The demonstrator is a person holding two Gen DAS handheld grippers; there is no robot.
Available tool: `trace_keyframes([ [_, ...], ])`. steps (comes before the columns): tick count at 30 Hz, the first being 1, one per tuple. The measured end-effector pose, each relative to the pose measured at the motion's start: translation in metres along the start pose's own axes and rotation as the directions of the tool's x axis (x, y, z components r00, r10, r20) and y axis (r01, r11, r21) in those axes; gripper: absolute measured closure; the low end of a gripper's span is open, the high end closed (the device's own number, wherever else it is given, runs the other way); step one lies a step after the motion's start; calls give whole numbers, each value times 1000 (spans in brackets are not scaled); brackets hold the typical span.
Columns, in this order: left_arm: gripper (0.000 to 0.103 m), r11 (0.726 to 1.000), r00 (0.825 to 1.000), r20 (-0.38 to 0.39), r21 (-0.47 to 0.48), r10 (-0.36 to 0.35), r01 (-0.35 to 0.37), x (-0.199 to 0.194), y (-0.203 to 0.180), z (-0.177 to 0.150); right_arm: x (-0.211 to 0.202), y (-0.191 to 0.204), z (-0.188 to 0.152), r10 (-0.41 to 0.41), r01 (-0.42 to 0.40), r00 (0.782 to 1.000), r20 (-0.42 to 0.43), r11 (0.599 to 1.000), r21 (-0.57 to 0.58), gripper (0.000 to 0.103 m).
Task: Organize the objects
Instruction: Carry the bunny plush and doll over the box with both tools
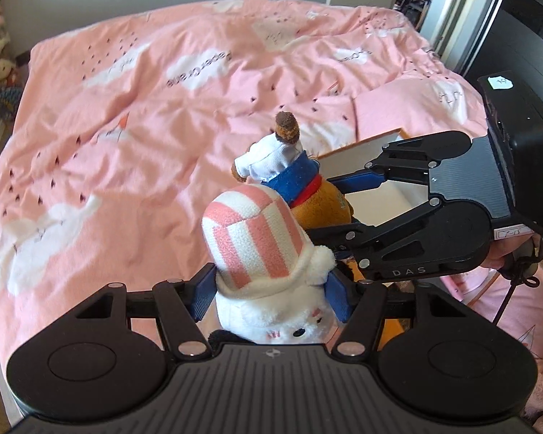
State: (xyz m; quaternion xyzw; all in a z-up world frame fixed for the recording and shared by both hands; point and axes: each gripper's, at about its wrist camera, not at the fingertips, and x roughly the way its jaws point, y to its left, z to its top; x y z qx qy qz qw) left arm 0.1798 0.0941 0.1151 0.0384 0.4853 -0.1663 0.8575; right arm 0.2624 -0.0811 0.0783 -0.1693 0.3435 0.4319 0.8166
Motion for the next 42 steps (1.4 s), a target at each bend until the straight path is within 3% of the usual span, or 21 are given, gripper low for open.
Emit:
trace_keyframes([
  [8,31,995,999,23,97,-33,31,9,-39,29,-42,-28,-7,-149,148,989,17,988,33,46],
  [12,31,990,998,30,132,-61,57,19,-53,42,-52,-49,-16,-266,267,964,-27,962,58,46],
  [17,31,984,997,-3,162,-75,75,47,-68,54,-47,-72,-37,-334,343,936,-108,936,82,46],
  [32,31,966,982,-161,220,-100,134,136,-93,64,-3,-108,-79,-322,360,910,-262,926,116,46],
  [38,31,962,976,-187,224,-114,156,162,-99,71,17,-115,-90,-312,362,894,-323,926,106,46],
  [42,31,952,977,-192,272,-89,140,180,-111,72,22,-117,-93,-348,389,873,-340,919,57,45],
])
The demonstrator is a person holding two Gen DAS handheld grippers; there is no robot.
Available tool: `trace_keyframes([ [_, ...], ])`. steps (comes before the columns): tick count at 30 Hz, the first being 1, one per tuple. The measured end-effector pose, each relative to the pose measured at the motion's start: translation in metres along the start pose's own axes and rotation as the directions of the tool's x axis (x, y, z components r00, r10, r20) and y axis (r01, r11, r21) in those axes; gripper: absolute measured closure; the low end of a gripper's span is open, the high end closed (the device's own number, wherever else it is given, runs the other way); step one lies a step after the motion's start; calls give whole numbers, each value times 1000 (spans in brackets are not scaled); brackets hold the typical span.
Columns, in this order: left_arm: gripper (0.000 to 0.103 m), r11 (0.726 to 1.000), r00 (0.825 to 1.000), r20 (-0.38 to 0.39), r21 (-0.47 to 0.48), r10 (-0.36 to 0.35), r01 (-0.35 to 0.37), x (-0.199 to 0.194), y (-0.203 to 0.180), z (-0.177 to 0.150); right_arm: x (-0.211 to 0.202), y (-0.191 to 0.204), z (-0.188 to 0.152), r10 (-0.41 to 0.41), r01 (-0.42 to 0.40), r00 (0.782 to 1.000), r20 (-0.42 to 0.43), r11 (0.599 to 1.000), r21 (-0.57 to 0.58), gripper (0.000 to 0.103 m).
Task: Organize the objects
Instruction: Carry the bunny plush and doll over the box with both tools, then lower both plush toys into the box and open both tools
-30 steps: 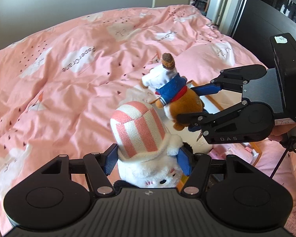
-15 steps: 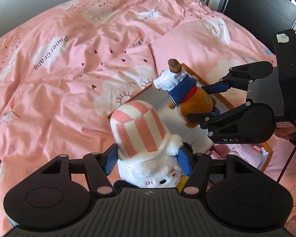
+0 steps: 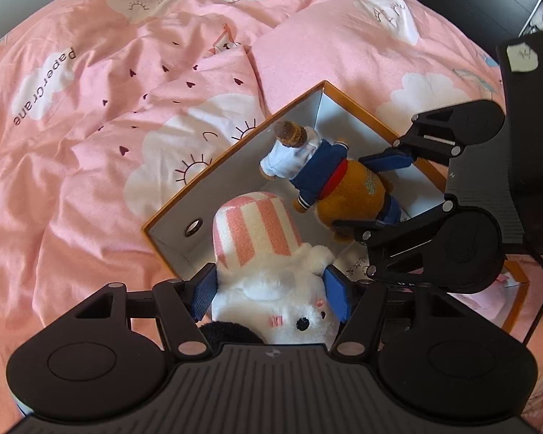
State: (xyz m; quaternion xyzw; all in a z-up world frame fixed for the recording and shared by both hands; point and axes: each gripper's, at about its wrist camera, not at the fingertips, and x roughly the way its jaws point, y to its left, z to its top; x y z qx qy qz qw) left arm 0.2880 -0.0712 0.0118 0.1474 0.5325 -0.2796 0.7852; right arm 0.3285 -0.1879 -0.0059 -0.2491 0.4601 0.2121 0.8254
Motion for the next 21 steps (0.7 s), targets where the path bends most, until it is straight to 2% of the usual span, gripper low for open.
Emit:
trace_keyframes([
  [4,31,999,999,5,13,33,-33,19,-4,4,8,-5,-2,10,-10,1000,-25,1000,-3,45],
  [8,32,997,998,0,48,63,-63,35,-8,4,12,-2,-3,8,-9,1000,-18,999,-42,44],
  [10,32,997,998,-7,34,66,-66,42,-7,4,15,2,-4,5,-6,1000,-15,998,-64,44],
  [15,32,990,990,47,44,134,-136,52,-8,6,20,5,-4,4,-3,1000,2,995,-102,45],
  [21,31,994,994,12,-2,113,-113,70,-5,8,26,8,-7,-3,6,1000,16,989,-147,43],
])
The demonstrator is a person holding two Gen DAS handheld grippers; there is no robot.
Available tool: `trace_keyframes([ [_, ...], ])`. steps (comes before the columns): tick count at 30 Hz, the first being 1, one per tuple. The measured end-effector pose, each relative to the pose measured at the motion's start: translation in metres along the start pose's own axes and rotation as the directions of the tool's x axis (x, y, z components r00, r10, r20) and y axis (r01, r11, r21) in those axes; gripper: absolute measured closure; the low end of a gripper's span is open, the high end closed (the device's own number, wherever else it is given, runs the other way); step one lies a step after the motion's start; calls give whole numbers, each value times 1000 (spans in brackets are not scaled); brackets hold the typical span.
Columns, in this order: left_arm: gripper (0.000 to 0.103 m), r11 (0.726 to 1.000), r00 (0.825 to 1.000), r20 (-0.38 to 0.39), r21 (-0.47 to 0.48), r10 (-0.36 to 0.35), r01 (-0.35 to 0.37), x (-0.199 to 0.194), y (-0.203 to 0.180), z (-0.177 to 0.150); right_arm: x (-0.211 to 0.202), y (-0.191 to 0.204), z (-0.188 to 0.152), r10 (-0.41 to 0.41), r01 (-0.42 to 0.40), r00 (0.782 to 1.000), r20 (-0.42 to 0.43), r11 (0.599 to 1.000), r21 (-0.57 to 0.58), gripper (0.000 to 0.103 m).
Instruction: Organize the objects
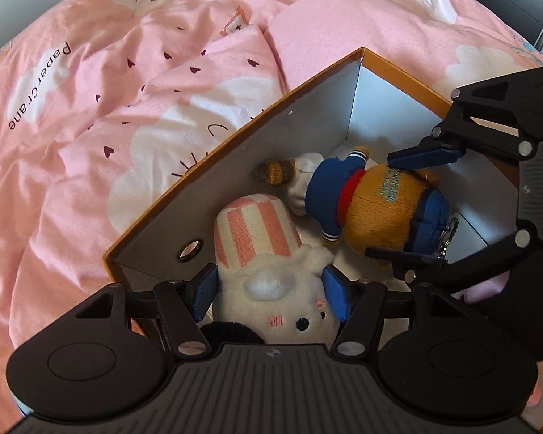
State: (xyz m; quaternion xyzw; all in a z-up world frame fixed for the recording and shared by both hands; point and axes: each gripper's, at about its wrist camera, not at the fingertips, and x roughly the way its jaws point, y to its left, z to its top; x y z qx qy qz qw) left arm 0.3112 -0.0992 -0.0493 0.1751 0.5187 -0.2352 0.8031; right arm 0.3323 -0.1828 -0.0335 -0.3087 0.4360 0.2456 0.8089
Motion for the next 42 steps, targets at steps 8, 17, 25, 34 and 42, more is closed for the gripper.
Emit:
trace_keyframes([
  [8,28,1000,1000,20,-17,4,-4,-9,-3,-3,-10,-3,-1,5,-6,1000,20,1000,11,35],
  [17,28,998,991,126,-57,40,-33,-64,-13,-19,-62,2,-4,13,-19,995,100,999,51,29],
  [25,23,978,942,306,-192,140,-83,-131,-26,-71,-131,30,-28,-10,-35,966,257,985,169,23],
  [34,14,896,841,403,-401,362,-193,-167,-54,-152,-174,81,-82,-88,-64,919,383,928,367,19],
  [42,14,865,869,349,-476,352,-159,-157,-65,-197,-179,118,-123,-211,10,897,388,888,459,18],
])
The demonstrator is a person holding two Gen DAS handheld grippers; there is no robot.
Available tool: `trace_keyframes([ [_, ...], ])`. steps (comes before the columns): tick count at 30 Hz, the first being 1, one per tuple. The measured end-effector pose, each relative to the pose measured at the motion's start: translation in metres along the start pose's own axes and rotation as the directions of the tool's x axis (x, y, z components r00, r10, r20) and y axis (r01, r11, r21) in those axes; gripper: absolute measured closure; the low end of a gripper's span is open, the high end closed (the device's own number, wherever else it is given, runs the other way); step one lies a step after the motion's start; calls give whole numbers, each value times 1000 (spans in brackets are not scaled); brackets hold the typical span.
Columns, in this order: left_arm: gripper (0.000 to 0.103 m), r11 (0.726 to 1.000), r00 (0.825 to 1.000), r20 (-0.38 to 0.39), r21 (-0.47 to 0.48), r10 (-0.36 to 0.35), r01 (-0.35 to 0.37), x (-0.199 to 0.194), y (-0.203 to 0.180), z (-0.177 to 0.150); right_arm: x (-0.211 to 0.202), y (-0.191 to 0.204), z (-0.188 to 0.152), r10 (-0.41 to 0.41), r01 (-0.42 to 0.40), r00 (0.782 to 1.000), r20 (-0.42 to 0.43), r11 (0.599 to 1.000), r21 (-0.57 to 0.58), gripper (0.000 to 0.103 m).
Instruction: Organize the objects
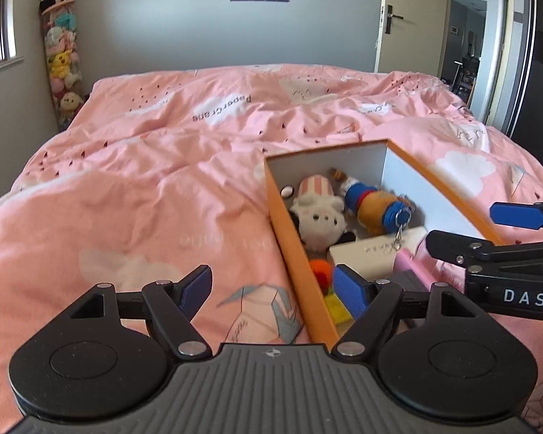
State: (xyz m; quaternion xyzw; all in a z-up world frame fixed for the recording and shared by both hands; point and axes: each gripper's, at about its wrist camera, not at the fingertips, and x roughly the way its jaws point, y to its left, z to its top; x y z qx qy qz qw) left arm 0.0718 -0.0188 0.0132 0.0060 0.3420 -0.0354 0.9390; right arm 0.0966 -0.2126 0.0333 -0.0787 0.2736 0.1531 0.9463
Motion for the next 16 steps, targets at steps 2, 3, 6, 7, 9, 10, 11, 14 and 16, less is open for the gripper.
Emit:
trace_keyframes([
  [2,14,1000,1000,-11,-20,11,-11,-2,2,-9,-2,4,-10,-18,18,1000,-7,1000,-16,17],
  [3,14,999,1000,-17,-32,16,-16,-2,3,-13,-3,5,-14,-23,23,1000,-15,999,-26,17],
  [6,14,998,999,-32,-60,19,-21,-2,6,-21,-2,8,-23,-23,22,999,-39,999,-30,17],
  [7,14,997,999,-35,-69,17,-20,-2,6,-24,-1,8,-25,-20,18,999,-47,999,-30,17],
  [9,14,997,999,-44,-76,7,-10,-2,7,-27,0,10,-29,-19,17,998,-64,999,-31,17],
  [10,14,997,999,-44,-80,4,-7,-2,8,-28,1,11,-30,-20,18,997,-68,999,-33,17],
  [11,14,997,999,-43,-83,4,-7,-2,8,-29,1,12,-31,-19,17,997,-72,999,-35,17],
  [14,14,996,999,-41,-90,4,-7,-4,10,-30,2,13,-33,-17,14,997,-81,999,-34,17],
  [16,13,996,999,-42,-92,6,-10,-3,9,-29,3,13,-33,-17,14,996,-83,999,-32,16],
])
